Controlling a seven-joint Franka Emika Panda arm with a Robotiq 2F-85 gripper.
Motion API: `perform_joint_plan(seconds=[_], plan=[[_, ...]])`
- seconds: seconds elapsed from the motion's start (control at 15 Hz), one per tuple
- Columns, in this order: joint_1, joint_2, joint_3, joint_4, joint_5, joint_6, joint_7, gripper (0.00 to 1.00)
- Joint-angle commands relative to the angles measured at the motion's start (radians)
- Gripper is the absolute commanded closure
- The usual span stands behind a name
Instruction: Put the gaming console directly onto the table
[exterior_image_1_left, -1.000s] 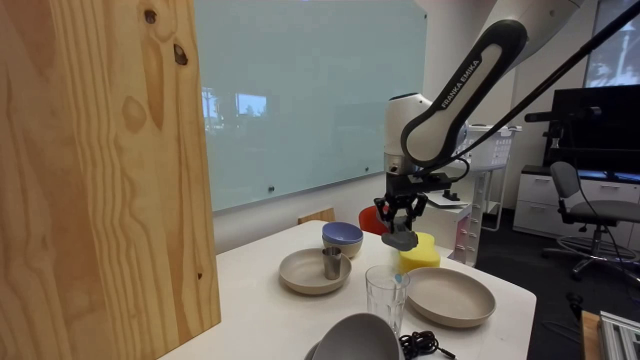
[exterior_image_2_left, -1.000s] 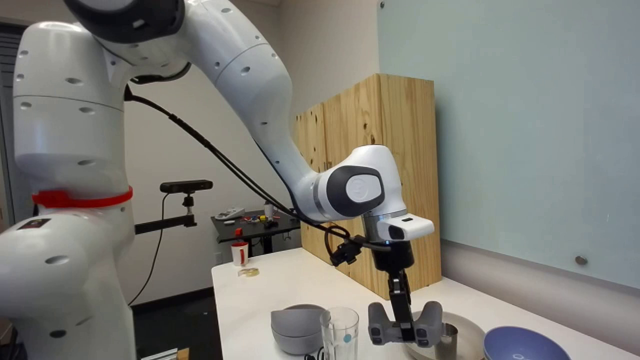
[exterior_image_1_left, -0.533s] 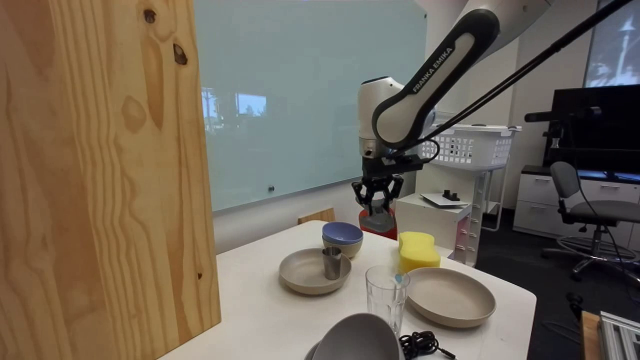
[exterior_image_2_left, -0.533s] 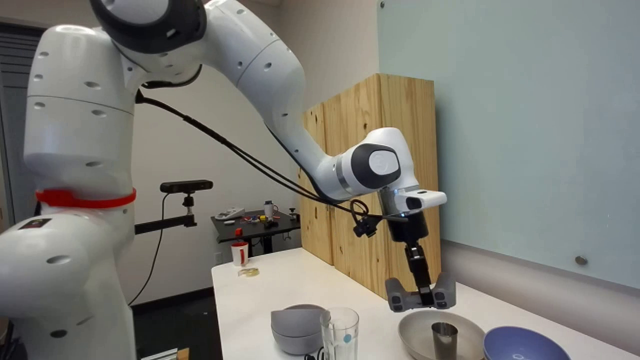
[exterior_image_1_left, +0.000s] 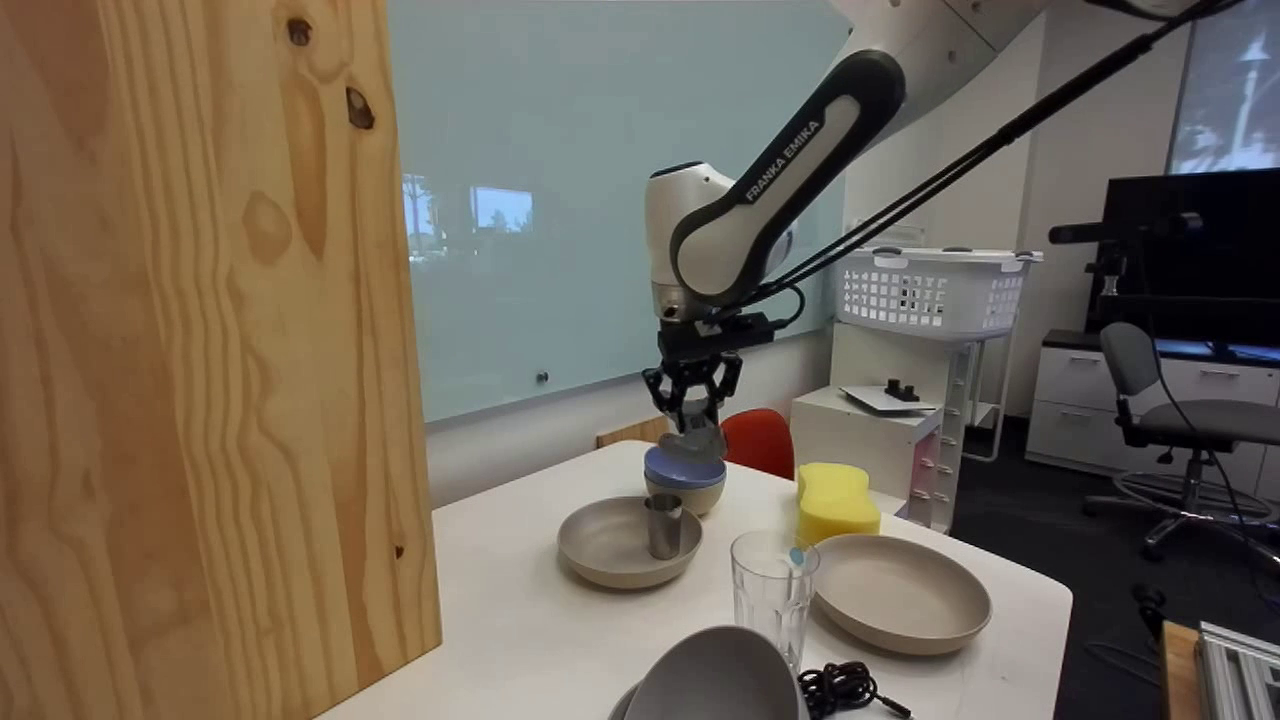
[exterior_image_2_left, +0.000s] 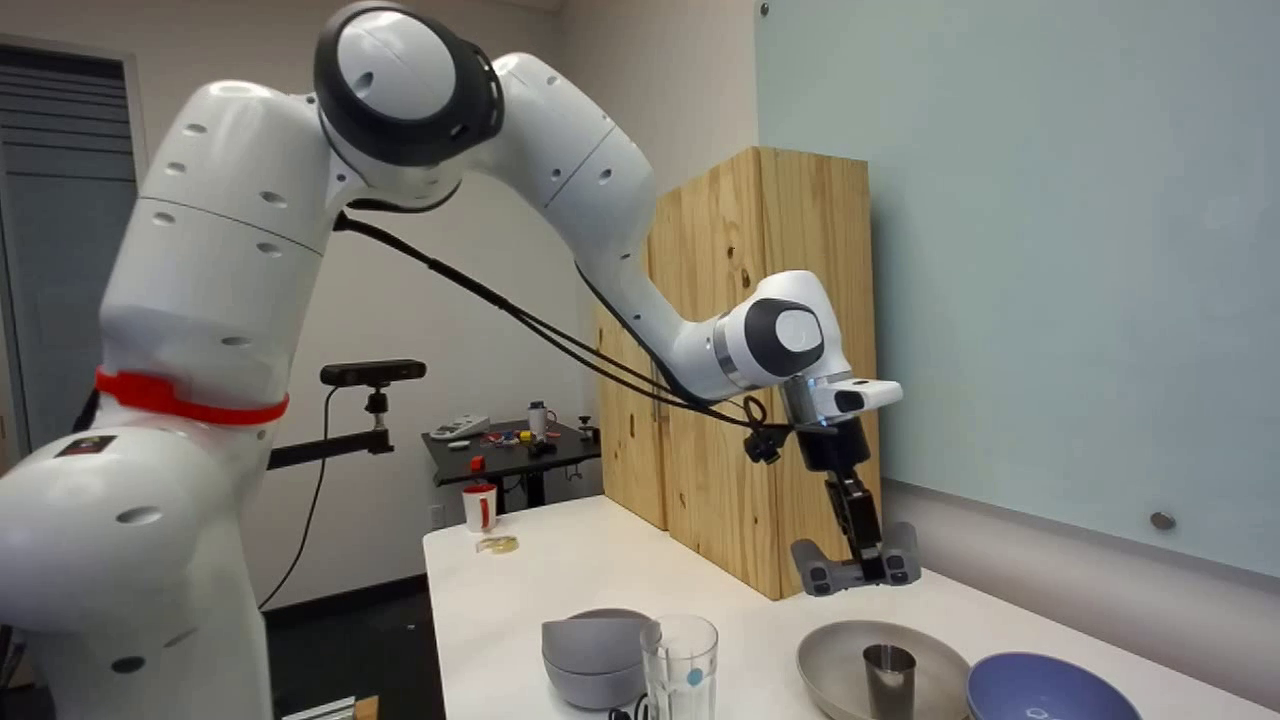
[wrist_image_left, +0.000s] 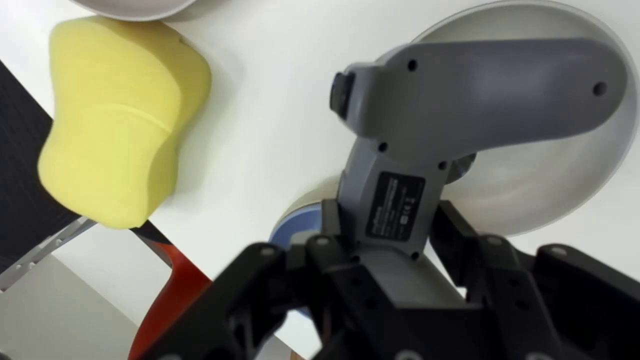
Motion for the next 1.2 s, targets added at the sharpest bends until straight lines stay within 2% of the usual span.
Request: perform_joint_plan(seconds=[0.0, 0.4, 0.73, 1.13], plan=[[0.047, 0.124, 0.004, 0.131, 0.024, -0.056, -0.005, 0.76], [0.121, 0.249, 0.013, 0.29, 0.032, -0.155, -0.008, 0.76], [0.178, 0.358, 0.048, 0.424, 0.057, -0.221, -0.023, 0.76], [0.205, 0.447, 0.055, 0.472, 0.096, -0.219, -0.025, 0.76]])
